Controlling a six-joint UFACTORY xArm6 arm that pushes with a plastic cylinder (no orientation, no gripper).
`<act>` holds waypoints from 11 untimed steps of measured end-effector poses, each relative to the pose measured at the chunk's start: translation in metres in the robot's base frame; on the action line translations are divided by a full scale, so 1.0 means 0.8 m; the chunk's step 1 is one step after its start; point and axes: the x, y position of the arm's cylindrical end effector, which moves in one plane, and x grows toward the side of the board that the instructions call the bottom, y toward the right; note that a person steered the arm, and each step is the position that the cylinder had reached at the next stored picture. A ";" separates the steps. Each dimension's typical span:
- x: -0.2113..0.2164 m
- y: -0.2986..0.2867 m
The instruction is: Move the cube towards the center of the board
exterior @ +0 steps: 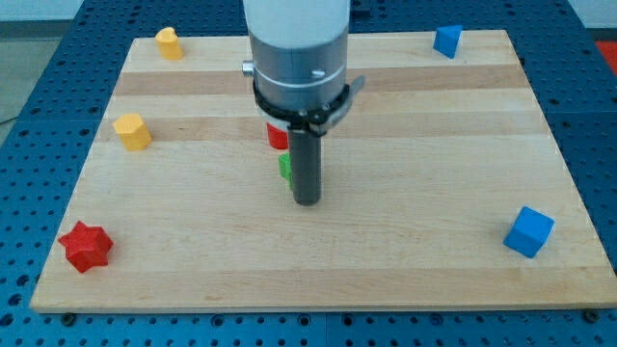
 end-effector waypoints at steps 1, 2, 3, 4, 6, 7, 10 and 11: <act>-0.021 -0.011; -0.022 -0.011; -0.020 -0.002; -0.022 0.097; -0.003 0.367; 0.080 0.435; 0.047 0.307; 0.035 0.216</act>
